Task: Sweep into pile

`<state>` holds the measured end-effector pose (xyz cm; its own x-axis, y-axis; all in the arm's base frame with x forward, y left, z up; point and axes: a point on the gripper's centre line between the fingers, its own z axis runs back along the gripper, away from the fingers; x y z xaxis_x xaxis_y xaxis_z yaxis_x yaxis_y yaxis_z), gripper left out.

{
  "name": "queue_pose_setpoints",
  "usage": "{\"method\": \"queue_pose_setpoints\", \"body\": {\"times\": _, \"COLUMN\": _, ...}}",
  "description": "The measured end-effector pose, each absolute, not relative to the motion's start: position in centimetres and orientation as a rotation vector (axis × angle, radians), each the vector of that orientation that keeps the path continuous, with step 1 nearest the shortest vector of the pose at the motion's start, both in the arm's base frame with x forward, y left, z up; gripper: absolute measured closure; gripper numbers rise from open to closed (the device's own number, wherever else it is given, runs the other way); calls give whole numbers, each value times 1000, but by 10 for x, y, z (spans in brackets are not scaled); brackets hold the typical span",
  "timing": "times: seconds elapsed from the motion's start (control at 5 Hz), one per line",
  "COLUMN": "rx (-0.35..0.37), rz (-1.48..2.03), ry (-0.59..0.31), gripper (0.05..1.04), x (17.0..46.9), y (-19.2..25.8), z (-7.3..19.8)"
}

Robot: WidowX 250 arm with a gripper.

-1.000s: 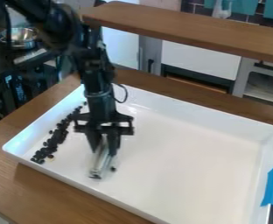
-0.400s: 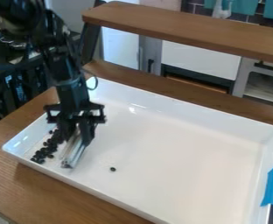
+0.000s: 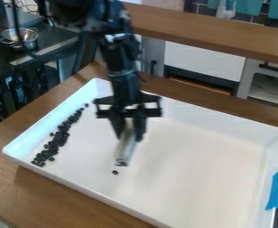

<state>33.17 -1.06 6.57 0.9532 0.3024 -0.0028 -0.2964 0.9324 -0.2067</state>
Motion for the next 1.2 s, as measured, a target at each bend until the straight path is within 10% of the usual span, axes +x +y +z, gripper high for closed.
{"method": "queue_pose_setpoints", "body": {"times": 0.6, "rx": -60, "rz": 290, "ry": -55, "gripper": 704, "x": 327, "y": -31, "z": 13}}
{"method": "queue_pose_setpoints", "body": {"times": 1.2, "rx": -21, "rz": 217, "ry": 16, "gripper": 704, "x": 307, "y": 76, "z": 20}}
